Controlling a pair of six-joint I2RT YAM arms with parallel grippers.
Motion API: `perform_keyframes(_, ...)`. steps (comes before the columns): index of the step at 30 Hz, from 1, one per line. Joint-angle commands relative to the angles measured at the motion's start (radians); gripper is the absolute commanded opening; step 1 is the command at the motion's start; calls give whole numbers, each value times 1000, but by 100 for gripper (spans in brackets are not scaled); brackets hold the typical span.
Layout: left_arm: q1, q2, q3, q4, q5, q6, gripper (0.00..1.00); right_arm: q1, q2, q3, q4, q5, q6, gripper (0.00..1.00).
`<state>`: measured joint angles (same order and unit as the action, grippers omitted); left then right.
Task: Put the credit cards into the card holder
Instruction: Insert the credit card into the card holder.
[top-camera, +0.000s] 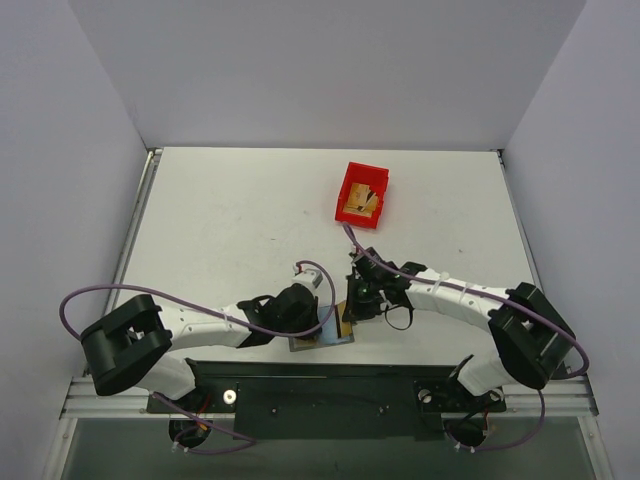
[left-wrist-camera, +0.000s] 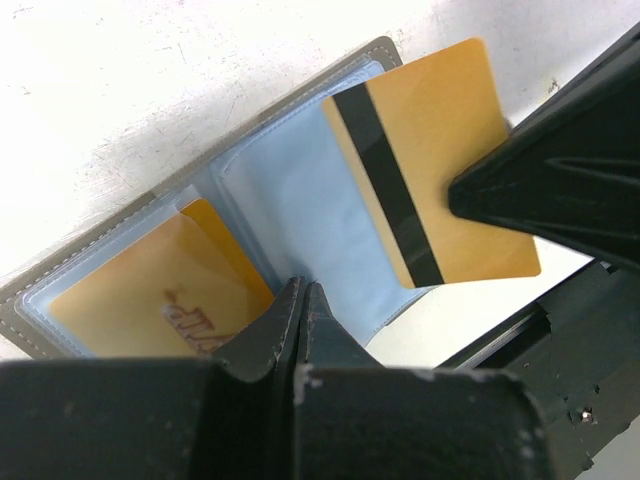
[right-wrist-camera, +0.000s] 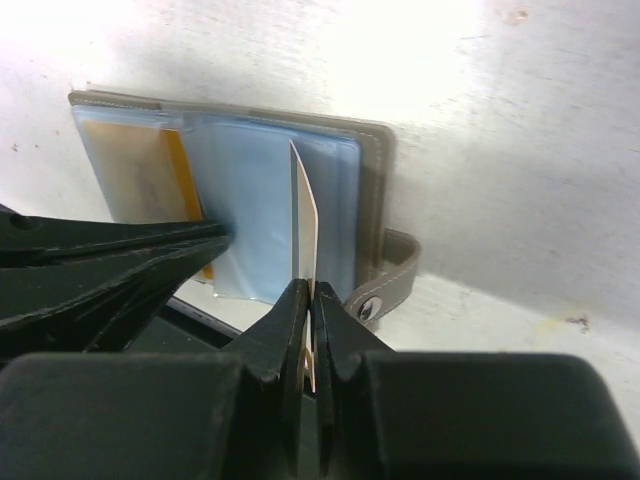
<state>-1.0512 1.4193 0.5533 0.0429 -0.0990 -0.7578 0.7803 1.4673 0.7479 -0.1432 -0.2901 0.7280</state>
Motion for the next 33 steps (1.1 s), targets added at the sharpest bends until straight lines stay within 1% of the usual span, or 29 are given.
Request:
perform_keyframes(1,-1,-3,-33,-84,-15,-5,0,-26,-39,-51,-87,71,-36,0)
perform_keyframes(23,-1,33,-1,-58,4,-3,0,-38,-48,-94,-82,43,-50,0)
perform_keyframes(33,-1,38,2,-58,7,-2,0,-47,-78,-111,-96,43,-53,0)
